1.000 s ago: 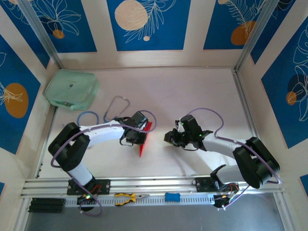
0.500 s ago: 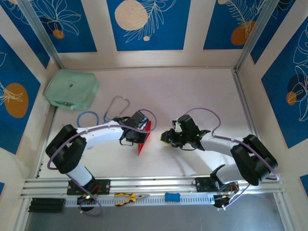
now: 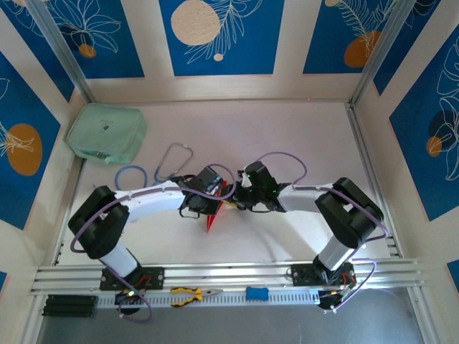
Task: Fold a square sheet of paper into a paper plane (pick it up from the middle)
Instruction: Move a paper plane to the center of the table.
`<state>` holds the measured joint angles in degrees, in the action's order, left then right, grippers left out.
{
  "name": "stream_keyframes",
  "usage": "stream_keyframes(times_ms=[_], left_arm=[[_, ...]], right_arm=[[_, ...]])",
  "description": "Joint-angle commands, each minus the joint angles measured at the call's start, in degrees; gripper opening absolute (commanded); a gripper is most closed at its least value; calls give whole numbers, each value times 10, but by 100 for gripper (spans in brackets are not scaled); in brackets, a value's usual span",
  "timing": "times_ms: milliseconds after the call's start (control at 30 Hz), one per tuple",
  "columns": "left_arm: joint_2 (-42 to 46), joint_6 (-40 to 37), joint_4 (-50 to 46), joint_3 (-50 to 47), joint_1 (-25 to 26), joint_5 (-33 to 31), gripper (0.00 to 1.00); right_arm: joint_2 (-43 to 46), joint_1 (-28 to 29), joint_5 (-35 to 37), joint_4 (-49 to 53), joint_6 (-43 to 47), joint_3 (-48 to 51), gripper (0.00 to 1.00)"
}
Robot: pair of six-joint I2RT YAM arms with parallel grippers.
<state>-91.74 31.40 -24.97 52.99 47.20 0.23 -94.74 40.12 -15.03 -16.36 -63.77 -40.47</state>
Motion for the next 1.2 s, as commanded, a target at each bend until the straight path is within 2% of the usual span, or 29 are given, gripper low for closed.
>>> stream_keyframes(times_ms=[0, 133, 400, 833, 1167], left_arm=[[6, 3, -14, 12, 6, -14, 2], [6, 4, -17, 12, 6, -19, 3], [-7, 1, -2, 14, 6, 18, 8], [-25, 0, 2, 16, 6, 28, 17], [-39, 2, 6, 17, 6, 28, 18]], right_arm=[[-22, 7, -3, 13, -10, -6, 36], [-26, 4, 3, 13, -12, 10, 25], [-36, -3, -14, 4, -3, 20, 16], [-44, -5, -24, -4, -7, 20, 14], [-45, -5, -24, 0, -6, 20, 14]])
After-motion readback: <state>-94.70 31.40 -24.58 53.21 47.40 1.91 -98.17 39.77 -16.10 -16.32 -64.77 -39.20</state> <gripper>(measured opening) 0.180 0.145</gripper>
